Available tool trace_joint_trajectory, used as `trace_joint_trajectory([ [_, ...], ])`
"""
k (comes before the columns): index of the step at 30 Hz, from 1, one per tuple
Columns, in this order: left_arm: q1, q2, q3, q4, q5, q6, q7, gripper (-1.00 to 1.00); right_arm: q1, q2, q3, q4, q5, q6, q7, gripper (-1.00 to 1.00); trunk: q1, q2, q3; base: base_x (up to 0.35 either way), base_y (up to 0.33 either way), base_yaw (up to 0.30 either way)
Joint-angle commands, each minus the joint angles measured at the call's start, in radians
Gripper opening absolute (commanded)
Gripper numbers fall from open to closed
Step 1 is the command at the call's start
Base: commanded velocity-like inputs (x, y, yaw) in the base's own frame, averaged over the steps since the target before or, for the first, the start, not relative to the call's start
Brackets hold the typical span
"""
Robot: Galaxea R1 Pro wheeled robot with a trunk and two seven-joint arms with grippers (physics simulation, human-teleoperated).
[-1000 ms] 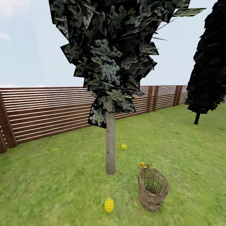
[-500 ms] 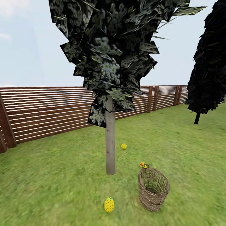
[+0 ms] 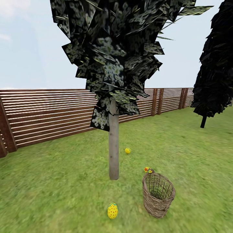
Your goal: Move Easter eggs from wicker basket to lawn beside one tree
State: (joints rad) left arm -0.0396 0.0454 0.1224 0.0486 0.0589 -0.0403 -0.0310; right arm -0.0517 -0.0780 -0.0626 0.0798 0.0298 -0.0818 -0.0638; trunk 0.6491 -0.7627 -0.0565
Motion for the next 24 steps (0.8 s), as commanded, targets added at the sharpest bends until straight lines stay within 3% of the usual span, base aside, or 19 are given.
trace_joint_trajectory([
  [1, -0.002, 0.000, 0.005, 0.004, 0.006, -0.004, -0.003, 1.00, -0.002, 0.000, -0.006, 0.005, 0.004, -0.008, -0.002, 1.00, 0.000, -0.001, -0.002, 0.000, 0.000, 0.000],
  [24, -0.002, 0.001, 0.005, 0.004, 0.006, -0.004, -0.003, 1.00, -0.002, 0.000, -0.006, 0.005, 0.003, -0.008, -0.002, 1.00, 0.000, -0.001, -0.002, 0.000, 0.000, 0.000],
])
